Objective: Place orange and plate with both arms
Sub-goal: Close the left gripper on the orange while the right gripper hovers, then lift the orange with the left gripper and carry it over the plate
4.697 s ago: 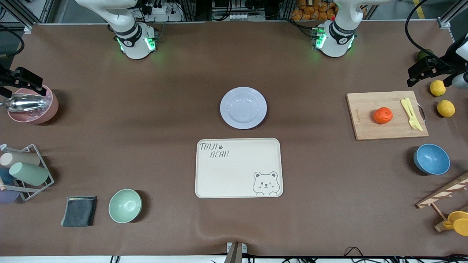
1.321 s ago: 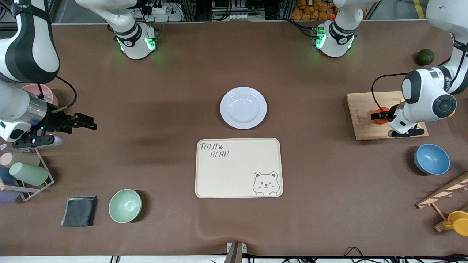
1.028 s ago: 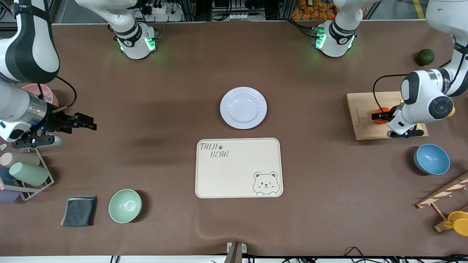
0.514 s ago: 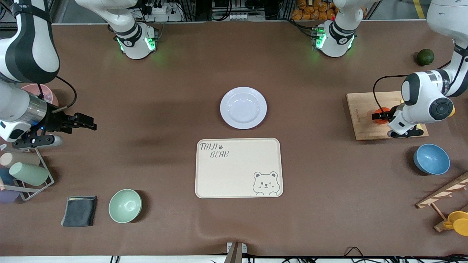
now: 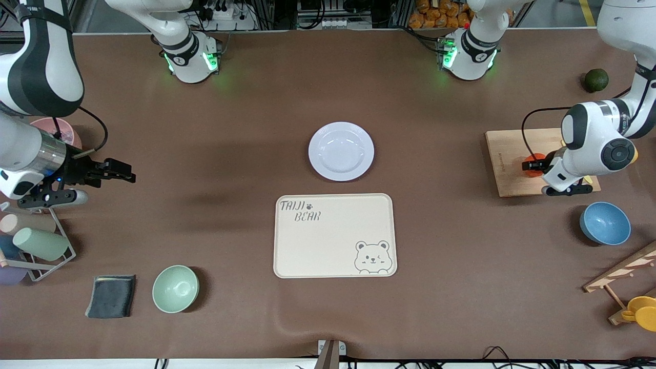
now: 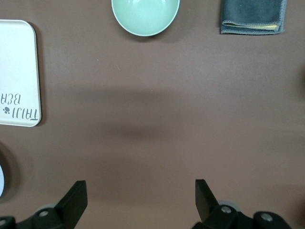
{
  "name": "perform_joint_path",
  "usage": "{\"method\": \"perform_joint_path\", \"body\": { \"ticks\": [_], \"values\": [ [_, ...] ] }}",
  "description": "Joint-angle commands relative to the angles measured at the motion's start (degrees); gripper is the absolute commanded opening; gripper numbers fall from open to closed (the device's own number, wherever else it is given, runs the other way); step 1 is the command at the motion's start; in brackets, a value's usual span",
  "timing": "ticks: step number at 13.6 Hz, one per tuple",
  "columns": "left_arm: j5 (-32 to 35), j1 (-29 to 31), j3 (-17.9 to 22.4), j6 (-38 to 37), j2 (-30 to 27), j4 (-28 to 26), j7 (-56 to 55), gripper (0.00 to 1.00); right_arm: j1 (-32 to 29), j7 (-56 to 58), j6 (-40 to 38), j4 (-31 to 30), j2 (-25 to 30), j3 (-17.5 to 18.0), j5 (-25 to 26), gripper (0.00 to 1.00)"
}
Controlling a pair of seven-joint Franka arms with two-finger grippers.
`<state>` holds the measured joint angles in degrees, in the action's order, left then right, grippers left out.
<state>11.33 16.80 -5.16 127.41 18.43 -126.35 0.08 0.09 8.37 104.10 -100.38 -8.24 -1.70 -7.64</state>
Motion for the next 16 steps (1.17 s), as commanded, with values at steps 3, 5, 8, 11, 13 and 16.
{"method": "perform_joint_path", "body": {
  "ticks": [3,5,8,11,13,16],
  "values": [
    [-6.76,-4.56,-11.43,-17.79,0.63,15.66,-12.78,0.06,-0.01,0.07,0.22,-0.17,0.25,0.12,-0.54,1.0],
    [-6.84,-11.58,-12.86,-17.9,1.95,19.28,-20.61,0.06,0.17,0.07,0.31,-0.17,0.24,0.12,-0.54,1.0],
    [-11.73,-22.04,-12.95,-16.67,3.8,22.45,-29.85,0.06,0.08,0.07,0.31,-0.17,0.16,0.12,-0.54,1.0],
    [-14.23,-31.89,-12.77,-14.48,5.46,25.0,-41.0,0.06,0.08,0.07,0.31,-0.34,-0.19,0.21,-0.54,1.0],
    [-14.4,-35.5,-12.86,-12.55,9.49,28.68,-50.48,0.06,0.26,0.07,0.13,-0.78,-0.19,0.21,-0.62,1.0],
    [-13.26,-42.63,-12.16,-10.35,15.12,32.47,-60.35,0.07,0.96,-0.02,0.22,-3.93,-0.19,0.21,-4.29,1.0]
  ]
}}
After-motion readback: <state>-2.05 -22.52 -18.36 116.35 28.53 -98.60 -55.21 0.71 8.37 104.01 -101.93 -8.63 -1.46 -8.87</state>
